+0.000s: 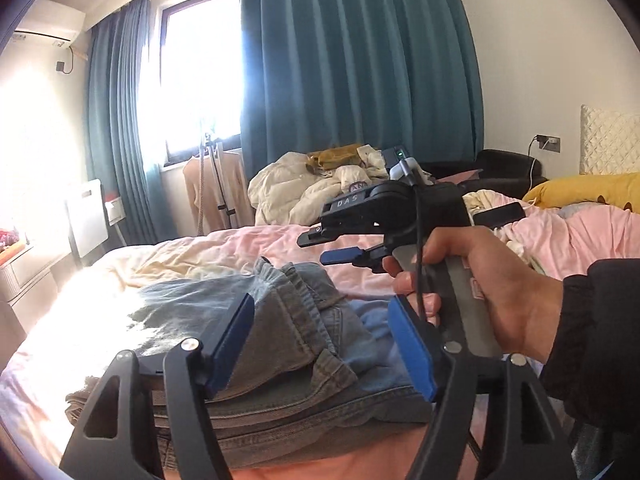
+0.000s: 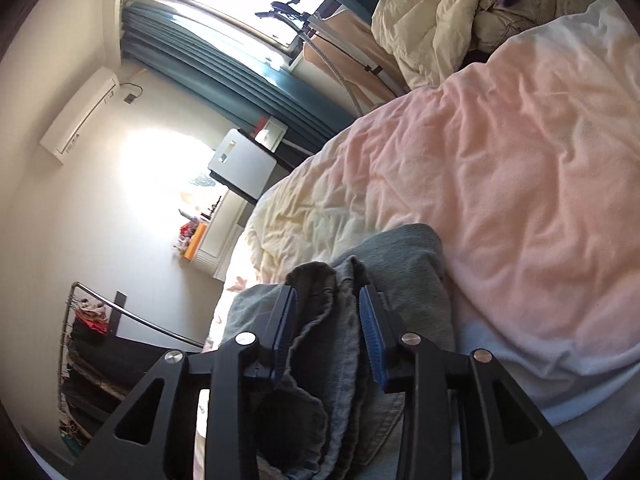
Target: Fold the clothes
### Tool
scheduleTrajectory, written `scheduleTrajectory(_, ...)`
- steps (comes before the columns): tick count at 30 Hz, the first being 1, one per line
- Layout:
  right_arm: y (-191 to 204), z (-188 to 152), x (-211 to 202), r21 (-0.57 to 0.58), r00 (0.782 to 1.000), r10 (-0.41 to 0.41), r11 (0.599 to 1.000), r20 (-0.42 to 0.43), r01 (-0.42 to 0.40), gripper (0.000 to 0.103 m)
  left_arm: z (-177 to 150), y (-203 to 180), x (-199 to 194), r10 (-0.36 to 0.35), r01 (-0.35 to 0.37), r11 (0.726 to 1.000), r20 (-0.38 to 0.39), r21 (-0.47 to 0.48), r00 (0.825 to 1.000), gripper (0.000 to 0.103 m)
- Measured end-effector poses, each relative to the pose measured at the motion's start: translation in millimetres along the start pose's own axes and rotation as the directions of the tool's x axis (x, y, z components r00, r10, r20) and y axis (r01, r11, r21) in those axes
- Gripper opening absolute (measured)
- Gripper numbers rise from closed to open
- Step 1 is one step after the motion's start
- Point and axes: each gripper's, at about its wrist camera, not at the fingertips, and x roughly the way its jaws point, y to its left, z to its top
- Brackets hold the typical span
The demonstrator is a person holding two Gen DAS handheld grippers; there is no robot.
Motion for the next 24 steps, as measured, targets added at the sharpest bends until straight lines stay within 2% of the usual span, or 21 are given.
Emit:
scheduleTrajectory(2, 6, 1, 4, 0.015, 0.998, 0.055, 0.998, -0.018, -0.055, 0.050, 5, 12, 17, 0.019, -0.020, 1.000, -0.060, -0.002, 0.998, 0.071)
scheduleTrajectory(4, 13, 0, 15, 0.010, 0.995, 0.079, 0.997, -0.054, -0.079, 0.061, 2, 20, 21, 0.046, -0.046, 0.999, -0.121, -0.002, 0.992, 0.071)
scheduleTrajectory(5, 14, -1, 21, 0.001, 0.995, 0.073, 0.997, -0.069, -0.073, 0.063, 1, 24, 25, 0.053, -0.055, 0.998, -0.145, -0.008, 0.988, 0.071)
scheduleTrajectory(11, 8, -15, 59, -0.046, 0.987, 0.012, 0.999, -0.159, -0.020, 0.063, -12, 40, 53, 0.022, -0.037, 0.997, -0.235, -0.061, 0.972, 0.071)
scheduleTrajectory(12, 7, -16, 61, -0.040, 0.987, 0.025, 0.999, -0.156, -0.031, 0.063, -14, 42, 58, 0.023, -0.038, 0.997, -0.246, -0.060, 0.969, 0.065)
scheduleTrajectory(13, 6, -18, 64, -0.034, 0.988, 0.037, 0.999, -0.152, -0.043, 0.062, -16, 44, 63, 0.022, -0.040, 0.997, -0.260, -0.063, 0.965, 0.058)
scheduleTrajectory(15, 7, -20, 66, -0.039, 0.988, 0.038, 0.998, -0.149, -0.044, 0.045, -19, 52, 69, 0.015, -0.045, 0.994, -0.287, -0.098, 0.958, 0.034)
scheduleTrajectory(16, 12, -21, 67, -0.062, 0.988, 0.017, 0.998, -0.151, -0.027, 0.032, -19, 57, 69, 0.009, -0.045, 0.992, -0.291, -0.117, 0.957, 0.026)
scheduleTrajectory(17, 16, -22, 67, -0.091, 0.989, -0.011, 0.996, -0.149, -0.003, 0.022, -19, 62, 68, 0.002, -0.042, 0.990, -0.285, -0.136, 0.959, 0.011)
scheduleTrajectory(18, 21, -23, 65, -0.120, 0.990, -0.038, 0.993, -0.135, 0.022, 0.015, -18, 67, 66, -0.006, -0.039, 0.987, -0.279, -0.154, 0.960, 0.004)
scheduleTrajectory(22, 32, -17, 42, -0.115, 0.996, -0.037, 0.993, -0.077, 0.027, 0.008, -4, 81, 45, -0.085, 0.046, 0.977, -0.181, -0.209, 0.980, 0.002)
scheduleTrajectory(24, 40, -12, 22, -0.103, 0.999, -0.018, 0.995, -0.042, 0.014, 0.007, 3, 81, 32, -0.110, 0.083, 0.977, -0.130, -0.198, 0.985, 0.002)
